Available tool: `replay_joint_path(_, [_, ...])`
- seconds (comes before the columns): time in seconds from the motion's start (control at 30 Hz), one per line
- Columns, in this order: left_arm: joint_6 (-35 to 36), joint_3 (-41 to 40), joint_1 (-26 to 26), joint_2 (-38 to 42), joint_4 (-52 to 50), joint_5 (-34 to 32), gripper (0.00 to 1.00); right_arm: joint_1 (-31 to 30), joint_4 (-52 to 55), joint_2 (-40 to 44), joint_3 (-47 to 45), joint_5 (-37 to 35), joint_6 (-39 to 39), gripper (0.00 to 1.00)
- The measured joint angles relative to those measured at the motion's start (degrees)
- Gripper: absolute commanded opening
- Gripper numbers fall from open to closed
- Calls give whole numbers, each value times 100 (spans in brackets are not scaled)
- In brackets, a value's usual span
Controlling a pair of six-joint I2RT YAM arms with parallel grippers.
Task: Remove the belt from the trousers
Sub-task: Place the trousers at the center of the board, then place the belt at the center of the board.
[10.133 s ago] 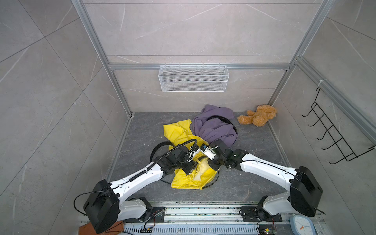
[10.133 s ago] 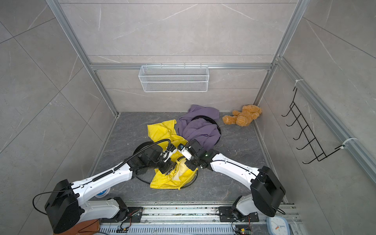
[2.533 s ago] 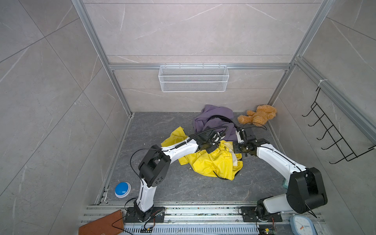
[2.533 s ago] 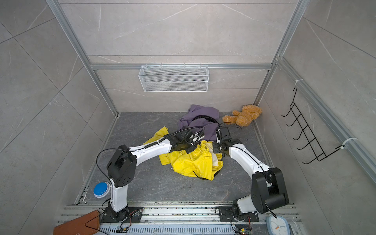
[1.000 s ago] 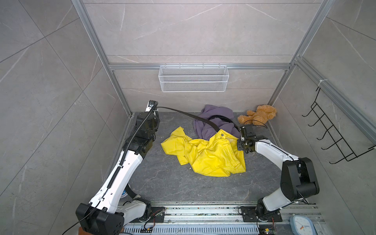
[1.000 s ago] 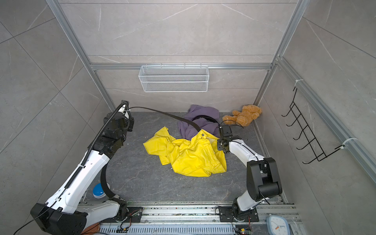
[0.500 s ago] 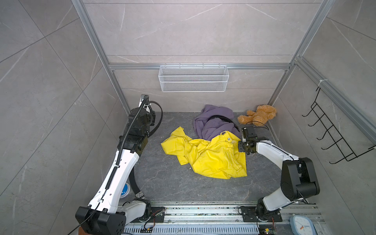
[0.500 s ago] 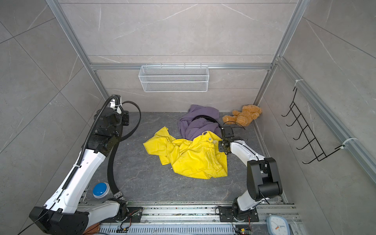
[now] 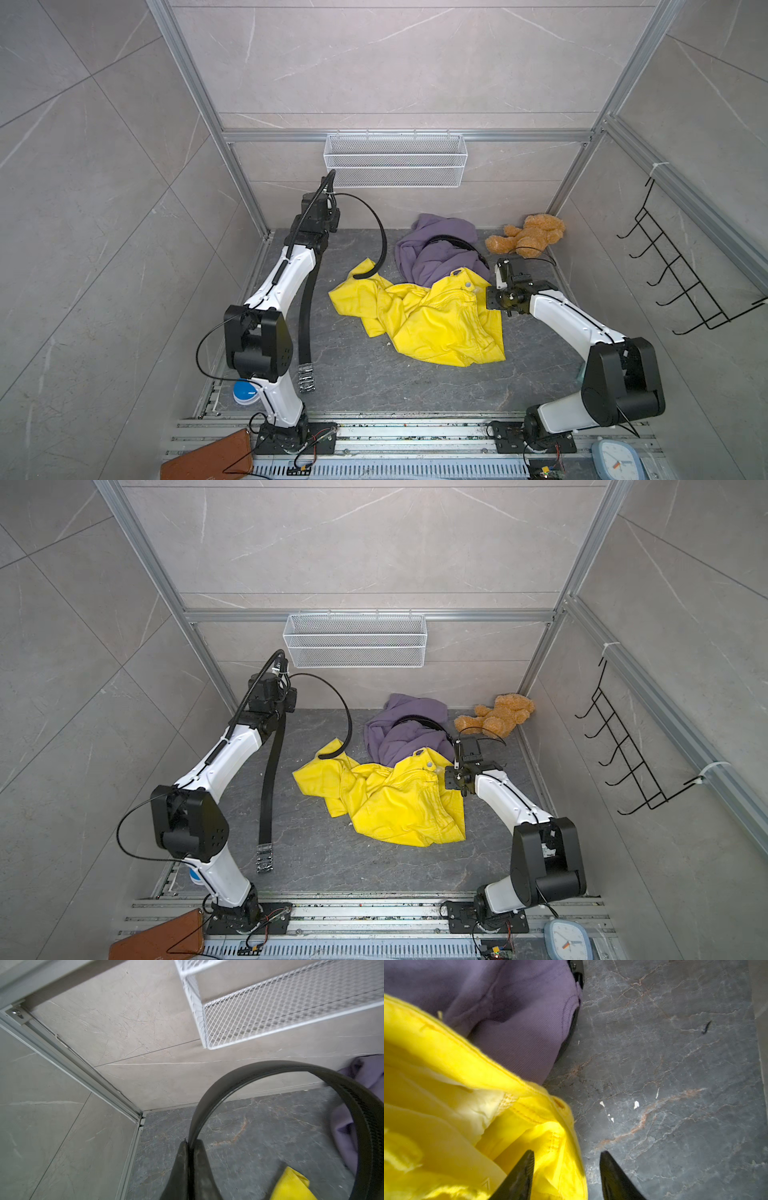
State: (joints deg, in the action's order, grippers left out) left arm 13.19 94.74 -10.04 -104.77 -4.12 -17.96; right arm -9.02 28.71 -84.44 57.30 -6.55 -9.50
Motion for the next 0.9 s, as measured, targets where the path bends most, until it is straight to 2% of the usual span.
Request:
replay_joint_path(0.2, [177,855,376,-986,-103,-120,0,-85,153,96,0,103,-2,54])
replay_joint_path(0.37, [310,1613,636,-1613,-221,-153,0,-258,271,304,0,332,-33,63])
replay_joint_path(0.67, [223,1687,813,-2155,-472,-164,0,-446,614,1394,-24,1213,-356,74])
replay_joint_path(0.73, [129,1611,809,-2221,-544,-168,0,-588,619,1399,-90,1399,-448,80])
replay_joint_path(0.8, [35,1484,804,-2234,-656,-186,8,-833,564,1309,-236,1478,-533,85])
replay_joint_path(0.9, [-153,1309,804,-2234,-754,-243,34,-1176,459,1099,-514,1596,-704,89])
